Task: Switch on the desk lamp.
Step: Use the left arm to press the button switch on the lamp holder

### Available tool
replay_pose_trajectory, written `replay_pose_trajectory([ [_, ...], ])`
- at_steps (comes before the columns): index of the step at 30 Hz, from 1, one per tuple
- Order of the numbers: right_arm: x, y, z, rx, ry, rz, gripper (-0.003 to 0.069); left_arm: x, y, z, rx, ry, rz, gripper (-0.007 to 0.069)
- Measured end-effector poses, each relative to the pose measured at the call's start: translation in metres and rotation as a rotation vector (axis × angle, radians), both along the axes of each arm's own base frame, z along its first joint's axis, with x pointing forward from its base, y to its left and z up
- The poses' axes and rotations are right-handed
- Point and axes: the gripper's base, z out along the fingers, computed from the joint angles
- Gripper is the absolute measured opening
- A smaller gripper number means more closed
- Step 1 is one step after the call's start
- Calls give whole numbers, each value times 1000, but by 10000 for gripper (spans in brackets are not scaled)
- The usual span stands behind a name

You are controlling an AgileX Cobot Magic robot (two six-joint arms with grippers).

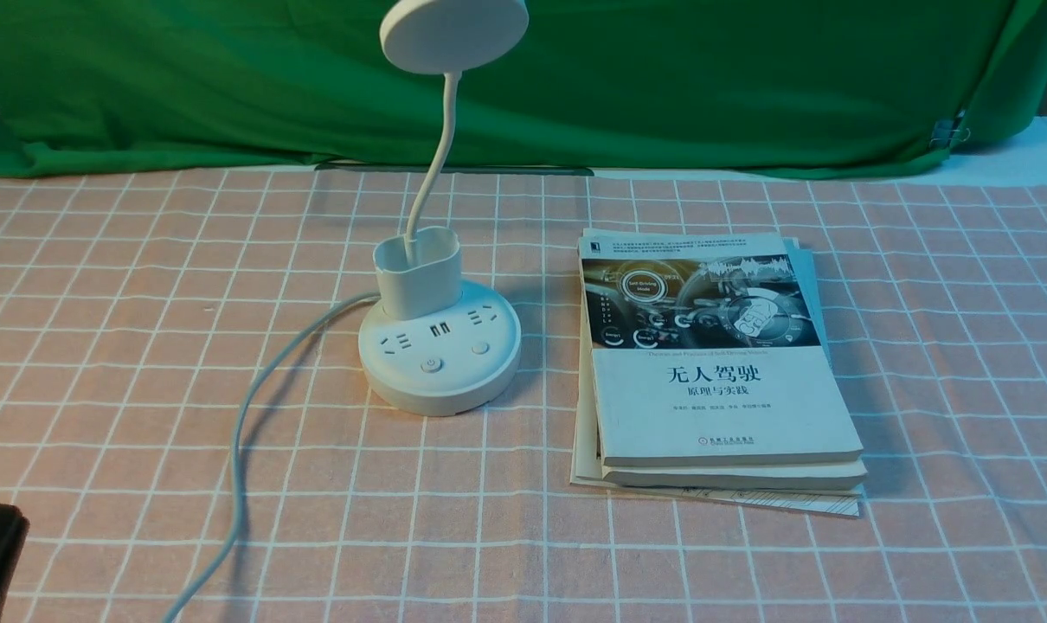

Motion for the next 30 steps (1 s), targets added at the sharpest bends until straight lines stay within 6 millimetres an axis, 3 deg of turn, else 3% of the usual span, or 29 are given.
replay_pose_trajectory([
  [7,0,0,0,0,0,0,241,0,0,2,161,-14,1,21],
  [11,0,0,0,0,0,0,241,-8,2,61,570,-178,62,21],
  [12,0,0,0,0,0,0,241,-9,2,67,593,-191,66,21],
  [14,0,0,0,0,0,0,241,-2,-1,94,774,-135,13,21],
  [15,0,0,0,0,0,0,241,0,-1,98,815,-116,1,21],
  [17,0,0,0,0,0,0,241,15,-3,120,978,47,-121,21],
  [21,0,0,0,0,0,0,241,38,-5,133,1129,255,-309,21],
  [22,0,0,0,0,0,0,241,51,-6,135,1207,349,-433,21],
  [25,0,0,0,0,0,0,241,75,-9,141,1348,443,-668,21],
  [30,0,0,0,0,0,0,241,116,-23,143,1415,464,-925,21],
])
